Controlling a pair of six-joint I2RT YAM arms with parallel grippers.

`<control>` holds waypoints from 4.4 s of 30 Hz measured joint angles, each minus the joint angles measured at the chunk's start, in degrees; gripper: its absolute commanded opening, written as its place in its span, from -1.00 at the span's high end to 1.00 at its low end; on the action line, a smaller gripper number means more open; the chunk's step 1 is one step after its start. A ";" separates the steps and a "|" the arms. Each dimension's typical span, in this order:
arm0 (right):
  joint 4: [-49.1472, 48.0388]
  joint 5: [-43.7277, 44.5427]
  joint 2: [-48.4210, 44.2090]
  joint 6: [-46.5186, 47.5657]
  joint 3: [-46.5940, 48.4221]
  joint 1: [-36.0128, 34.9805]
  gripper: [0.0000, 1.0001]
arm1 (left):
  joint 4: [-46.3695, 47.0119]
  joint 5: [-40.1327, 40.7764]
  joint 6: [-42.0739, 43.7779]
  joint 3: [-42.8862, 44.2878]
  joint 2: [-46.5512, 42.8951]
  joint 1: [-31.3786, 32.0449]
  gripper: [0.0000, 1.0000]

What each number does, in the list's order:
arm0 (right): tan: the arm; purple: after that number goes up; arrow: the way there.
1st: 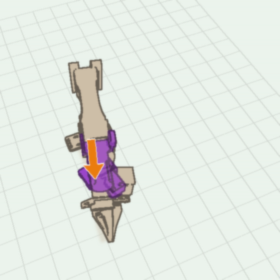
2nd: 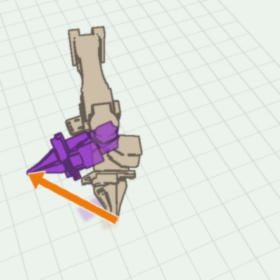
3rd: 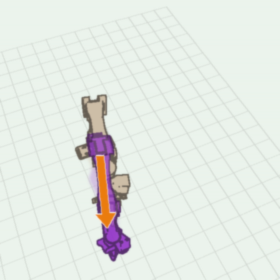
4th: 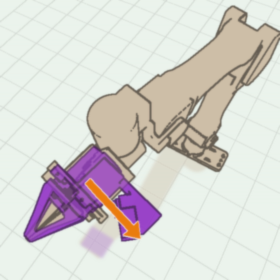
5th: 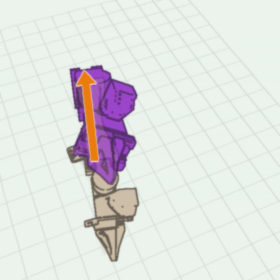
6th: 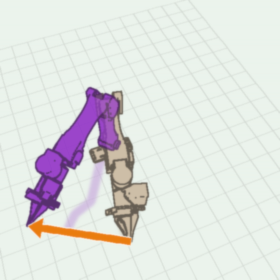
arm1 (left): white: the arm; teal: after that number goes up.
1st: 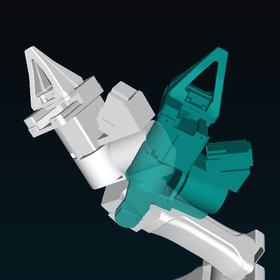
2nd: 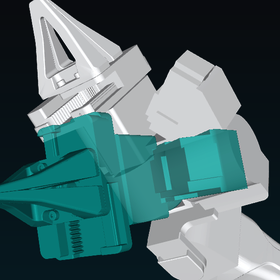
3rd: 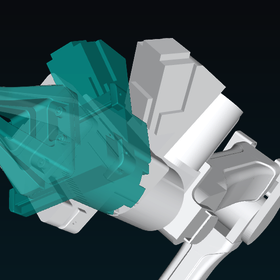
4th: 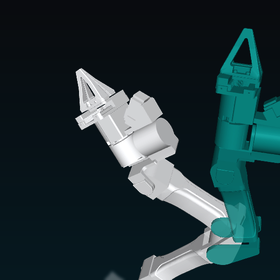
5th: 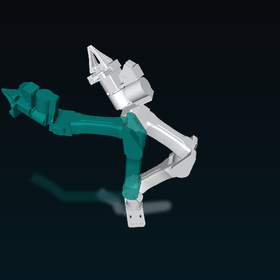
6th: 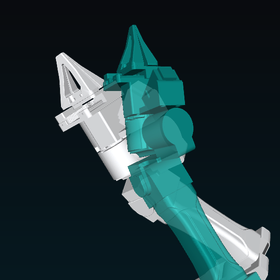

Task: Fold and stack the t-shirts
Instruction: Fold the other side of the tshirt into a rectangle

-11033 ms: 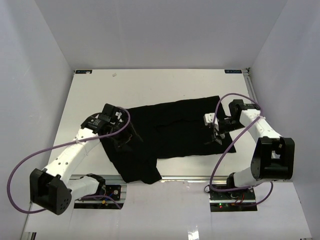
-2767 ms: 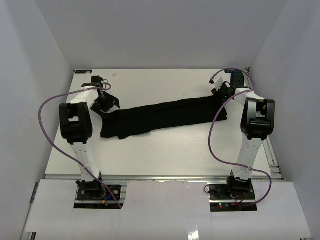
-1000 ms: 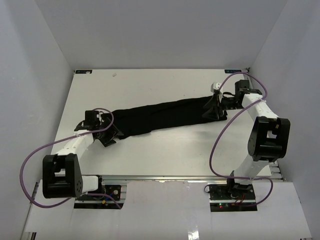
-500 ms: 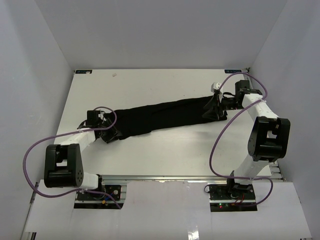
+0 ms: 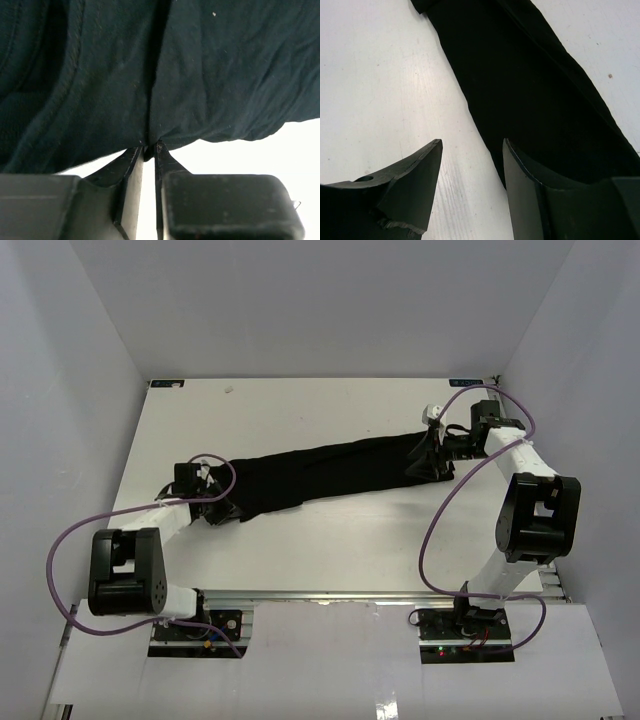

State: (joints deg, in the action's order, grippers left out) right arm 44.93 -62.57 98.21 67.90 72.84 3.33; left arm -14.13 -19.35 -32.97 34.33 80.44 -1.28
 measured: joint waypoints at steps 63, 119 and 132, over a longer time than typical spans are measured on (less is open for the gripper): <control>-39.41 18.75 2.67 -6.10 -8.70 -42.14 -0.26 | 0.79 -15.30 -16.33 6.43 -3.32 -4.24 0.80; -62.45 35.19 3.41 -16.31 -12.41 -50.49 0.80 | -3.04 -15.02 -15.19 3.89 -5.38 -5.05 0.81; -58.31 31.93 3.32 -17.57 -13.94 -49.57 0.69 | -5.22 -13.64 -13.68 3.87 -6.56 -5.33 0.81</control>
State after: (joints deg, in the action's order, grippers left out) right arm -13.39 -30.63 101.54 50.33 58.89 -46.24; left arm -19.35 -32.99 -46.65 38.20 73.89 -6.61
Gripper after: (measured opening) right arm 0.148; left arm 0.131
